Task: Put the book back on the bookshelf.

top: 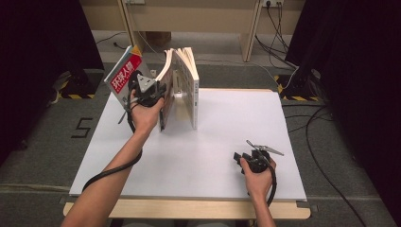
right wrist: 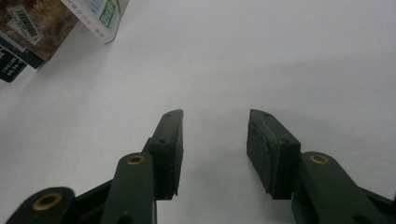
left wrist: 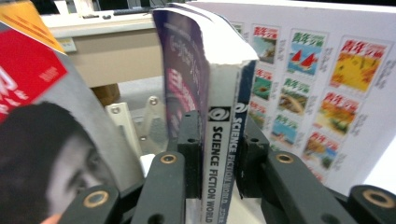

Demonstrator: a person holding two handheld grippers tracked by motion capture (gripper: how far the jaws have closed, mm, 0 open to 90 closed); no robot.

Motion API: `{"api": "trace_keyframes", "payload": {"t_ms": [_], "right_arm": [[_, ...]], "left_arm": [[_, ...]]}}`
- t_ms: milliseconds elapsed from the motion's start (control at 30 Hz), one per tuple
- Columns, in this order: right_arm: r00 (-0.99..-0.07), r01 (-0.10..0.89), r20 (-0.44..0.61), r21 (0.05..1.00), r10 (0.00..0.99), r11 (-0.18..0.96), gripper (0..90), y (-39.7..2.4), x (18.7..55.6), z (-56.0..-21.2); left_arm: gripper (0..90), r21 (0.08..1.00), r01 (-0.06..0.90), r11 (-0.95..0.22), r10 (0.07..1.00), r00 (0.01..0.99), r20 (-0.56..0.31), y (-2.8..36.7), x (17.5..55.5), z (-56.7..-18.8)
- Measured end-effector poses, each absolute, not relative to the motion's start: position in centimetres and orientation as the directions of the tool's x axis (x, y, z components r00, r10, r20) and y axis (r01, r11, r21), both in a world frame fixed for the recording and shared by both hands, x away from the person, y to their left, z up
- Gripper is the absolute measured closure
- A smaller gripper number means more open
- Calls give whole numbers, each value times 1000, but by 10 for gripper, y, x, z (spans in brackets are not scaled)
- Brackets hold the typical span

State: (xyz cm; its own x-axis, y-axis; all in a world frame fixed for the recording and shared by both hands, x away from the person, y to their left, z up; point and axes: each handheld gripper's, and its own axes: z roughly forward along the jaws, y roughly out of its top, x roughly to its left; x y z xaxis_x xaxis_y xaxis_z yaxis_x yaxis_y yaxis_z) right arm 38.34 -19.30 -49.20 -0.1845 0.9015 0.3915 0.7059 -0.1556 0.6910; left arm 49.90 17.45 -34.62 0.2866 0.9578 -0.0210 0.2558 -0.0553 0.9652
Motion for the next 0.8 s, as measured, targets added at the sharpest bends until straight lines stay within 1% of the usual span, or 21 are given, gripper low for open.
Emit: {"api": "trace_keyframes", "payload": {"t_ms": [167, 267, 533, 700, 800], "right_arm": [[-184, 707, 393, 690, 901, -157, 565, -193, 383, -492], [-186, 708, 386, 690, 904, -149, 565, -193, 384, -493], [-176, 711, 399, 684, 900, -164, 564, -193, 383, -493], [-184, 707, 389, 690, 903, -154, 563, -193, 383, -493], [-183, 708, 390, 689, 902, -154, 562, -193, 383, -493]], "left_arm": [[708, 963, 271, 14, 953, 288, -95, 168, 501, -346], [682, 957, 283, 70, 946, 285, -154, 165, 504, -344], [616, 961, 266, 70, 943, 297, -151, 166, 502, -347], [532, 961, 272, 53, 943, 303, -137, 168, 500, -346], [504, 962, 271, 45, 942, 308, -131, 168, 499, -346]]}}
